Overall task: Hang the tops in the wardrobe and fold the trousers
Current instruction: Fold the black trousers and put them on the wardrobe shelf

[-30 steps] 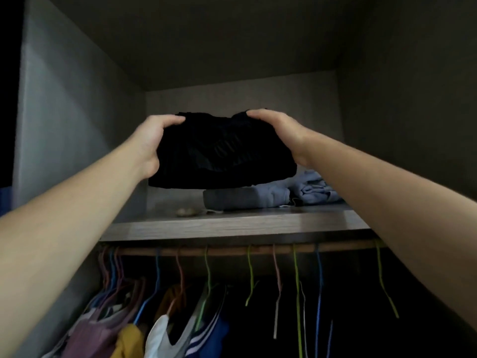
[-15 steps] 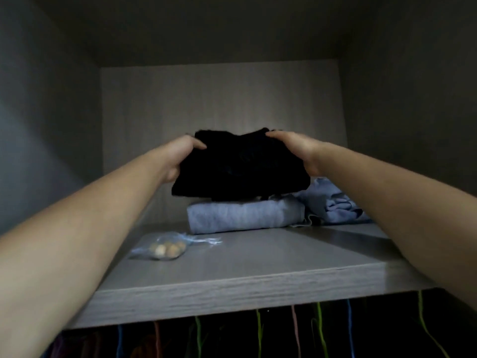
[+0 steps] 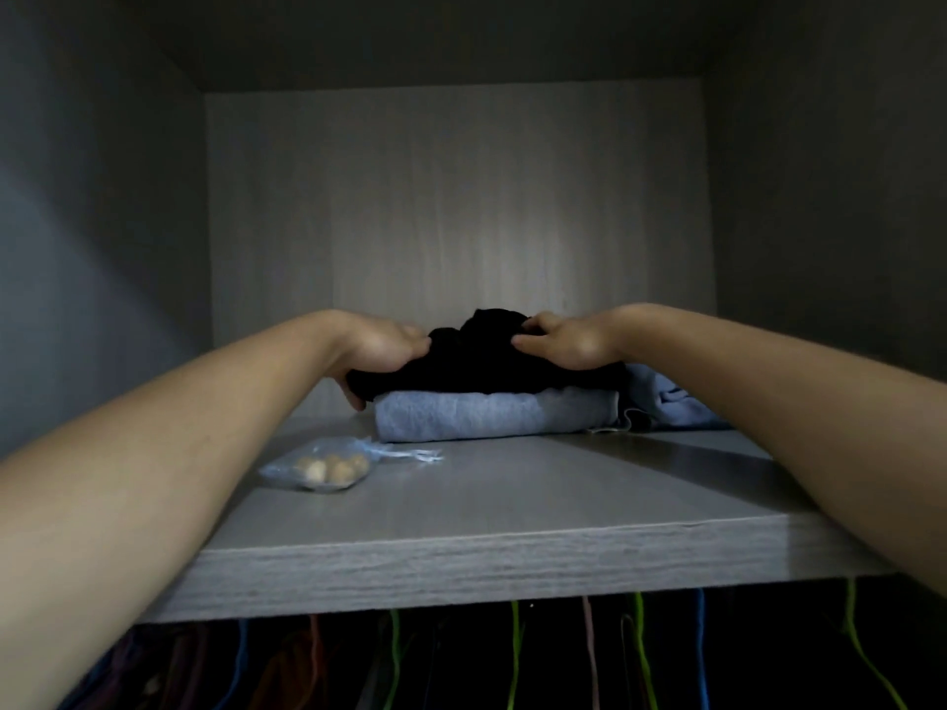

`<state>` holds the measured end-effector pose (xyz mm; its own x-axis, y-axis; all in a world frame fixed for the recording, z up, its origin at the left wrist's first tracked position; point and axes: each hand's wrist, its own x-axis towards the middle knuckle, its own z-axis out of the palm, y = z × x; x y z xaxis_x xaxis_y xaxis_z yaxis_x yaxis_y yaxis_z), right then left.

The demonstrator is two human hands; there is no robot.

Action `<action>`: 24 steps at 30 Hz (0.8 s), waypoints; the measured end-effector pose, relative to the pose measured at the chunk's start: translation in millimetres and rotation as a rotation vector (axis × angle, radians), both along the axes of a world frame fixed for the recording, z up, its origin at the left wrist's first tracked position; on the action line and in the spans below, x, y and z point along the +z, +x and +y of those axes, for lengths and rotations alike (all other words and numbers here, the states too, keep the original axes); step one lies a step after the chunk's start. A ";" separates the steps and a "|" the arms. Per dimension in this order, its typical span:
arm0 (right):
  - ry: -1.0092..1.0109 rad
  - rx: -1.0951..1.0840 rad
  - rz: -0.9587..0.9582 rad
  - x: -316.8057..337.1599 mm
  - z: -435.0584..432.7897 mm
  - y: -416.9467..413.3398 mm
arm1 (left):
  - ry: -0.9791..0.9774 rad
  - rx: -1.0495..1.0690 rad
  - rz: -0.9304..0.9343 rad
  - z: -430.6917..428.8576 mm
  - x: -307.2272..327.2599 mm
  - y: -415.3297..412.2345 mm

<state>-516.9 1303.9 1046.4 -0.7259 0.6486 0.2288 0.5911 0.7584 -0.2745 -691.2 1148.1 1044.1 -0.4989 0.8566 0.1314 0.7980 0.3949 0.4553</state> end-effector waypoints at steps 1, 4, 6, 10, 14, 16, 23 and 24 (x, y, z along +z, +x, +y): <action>-0.013 -0.007 0.002 0.2 0.0 1.3 | -0.016 0.003 0.053 0.0 0.3 1.1; 0.003 -0.007 -0.010 1.6 -6.6 7.9 | -0.042 -0.015 0.243 -0.9 3.0 0.7; 0.092 -0.019 -0.008 2.9 -10.1 12.8 | -0.007 0.009 0.442 -0.9 6.8 -1.6; 0.328 -0.060 0.193 7.8 -26.0 35.2 | 0.219 0.091 0.651 -15.2 13.3 3.9; 0.590 -0.088 0.298 -2.9 -47.6 65.9 | 0.351 0.163 0.789 -44.8 1.7 22.3; 0.706 -0.117 0.305 -12.0 -61.1 83.8 | 0.350 0.172 0.924 -61.3 -7.1 33.2; 0.926 -0.251 0.258 -39.6 -100.9 141.3 | 0.524 0.164 1.069 -101.1 -30.7 60.5; 0.958 -0.275 0.267 -43.6 -106.3 148.4 | 0.556 0.153 1.068 -102.6 -34.3 63.2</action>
